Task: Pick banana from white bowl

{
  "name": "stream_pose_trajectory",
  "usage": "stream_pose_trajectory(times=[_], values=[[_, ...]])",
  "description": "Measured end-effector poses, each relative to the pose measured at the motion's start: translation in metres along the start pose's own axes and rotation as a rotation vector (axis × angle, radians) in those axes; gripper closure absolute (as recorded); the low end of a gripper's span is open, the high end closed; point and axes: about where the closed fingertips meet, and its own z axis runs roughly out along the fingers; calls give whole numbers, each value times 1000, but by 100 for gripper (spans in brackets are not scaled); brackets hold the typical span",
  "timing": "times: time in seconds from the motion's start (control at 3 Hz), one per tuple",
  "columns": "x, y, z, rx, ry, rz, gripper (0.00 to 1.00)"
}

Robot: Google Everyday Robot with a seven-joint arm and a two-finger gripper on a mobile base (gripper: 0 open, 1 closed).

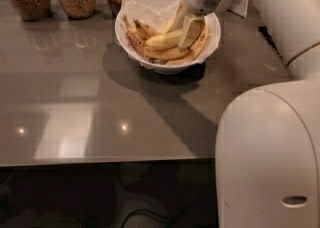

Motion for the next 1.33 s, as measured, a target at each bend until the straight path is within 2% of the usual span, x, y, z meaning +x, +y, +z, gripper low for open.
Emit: stream_pose_trajectory(times=[0.33,0.67,1.0,1.33], values=[[4,4,-2,-12,18,-6,84],[6,12,-6,-37,53,-30,100],[4,20,-25,-30,64,-41,100],[1,32,-53,4,25,-32,100]])
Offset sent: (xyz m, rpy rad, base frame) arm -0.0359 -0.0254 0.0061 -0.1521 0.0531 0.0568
